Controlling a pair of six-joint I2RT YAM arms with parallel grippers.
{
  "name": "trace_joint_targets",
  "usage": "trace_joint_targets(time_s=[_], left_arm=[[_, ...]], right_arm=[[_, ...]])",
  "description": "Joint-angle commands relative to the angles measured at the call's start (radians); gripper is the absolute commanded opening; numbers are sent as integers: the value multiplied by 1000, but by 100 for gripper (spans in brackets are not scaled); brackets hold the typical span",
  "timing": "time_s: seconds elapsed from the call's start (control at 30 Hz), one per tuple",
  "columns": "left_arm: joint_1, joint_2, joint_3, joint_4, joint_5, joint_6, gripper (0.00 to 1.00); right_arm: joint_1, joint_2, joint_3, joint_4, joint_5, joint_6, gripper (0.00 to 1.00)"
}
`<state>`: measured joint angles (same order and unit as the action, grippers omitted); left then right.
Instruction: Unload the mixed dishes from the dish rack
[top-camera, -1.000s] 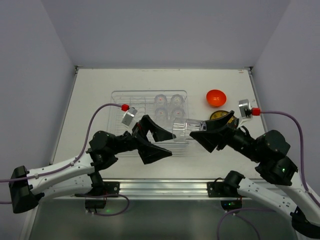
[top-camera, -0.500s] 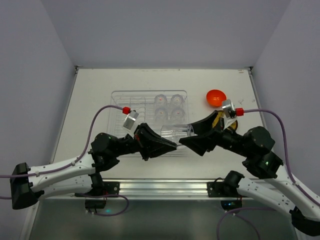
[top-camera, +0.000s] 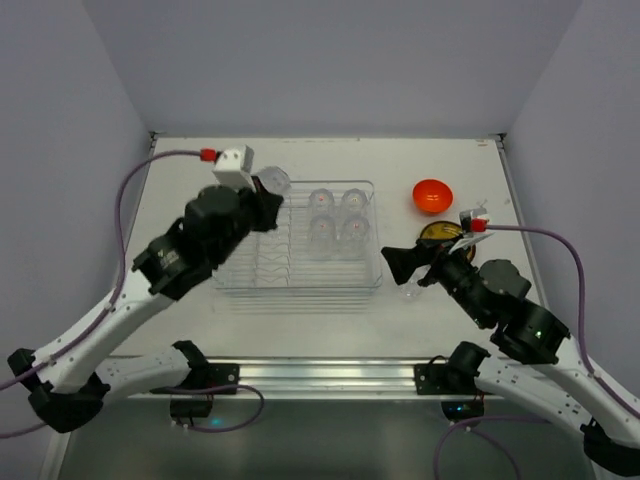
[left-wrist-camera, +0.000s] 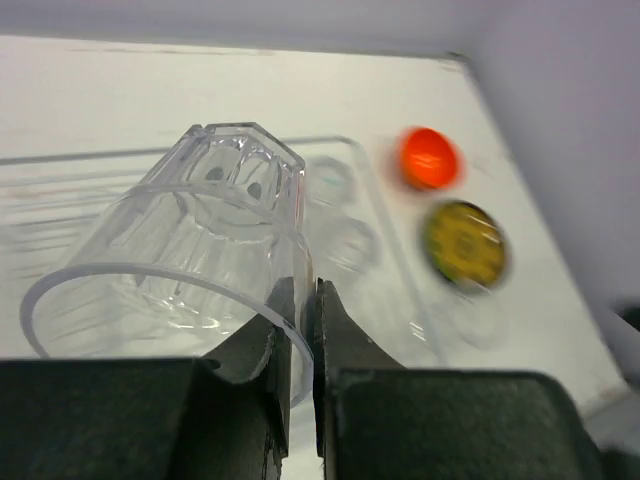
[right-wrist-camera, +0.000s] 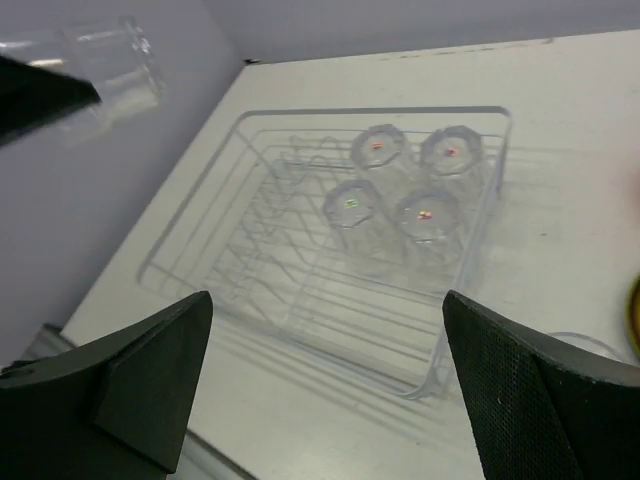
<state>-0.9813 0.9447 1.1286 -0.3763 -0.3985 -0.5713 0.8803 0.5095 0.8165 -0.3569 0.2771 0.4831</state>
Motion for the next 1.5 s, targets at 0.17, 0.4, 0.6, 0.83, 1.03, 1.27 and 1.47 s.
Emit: trace_joint_targets(time_s=[0.17, 0.4, 0.6, 0.83, 1.03, 1.27, 1.47], left_arm=[[895, 524, 535, -584, 215, 307, 0], [960, 857, 678, -739, 233, 350, 0], [1044, 1016, 729, -760, 251, 358, 0], [1070, 1158, 757, -743, 357, 384, 0], [1079, 1200, 793, -740, 352, 384, 4], [1081, 1171, 816, -745, 363, 370, 69], [1081, 1011, 798, -721, 388, 350, 93]], right_arm=[[-145, 207, 72, -146, 196, -49, 99], [-222, 304, 70, -129, -99, -78, 99], [-222, 233, 26, -91, -182, -75, 99], [-222, 164, -16, -68, -213, -70, 99], [-222, 181, -16, -73, -216, -70, 99], [-222, 205, -13, -76, -236, -72, 99], [-222, 250, -2, -71, -225, -77, 99]])
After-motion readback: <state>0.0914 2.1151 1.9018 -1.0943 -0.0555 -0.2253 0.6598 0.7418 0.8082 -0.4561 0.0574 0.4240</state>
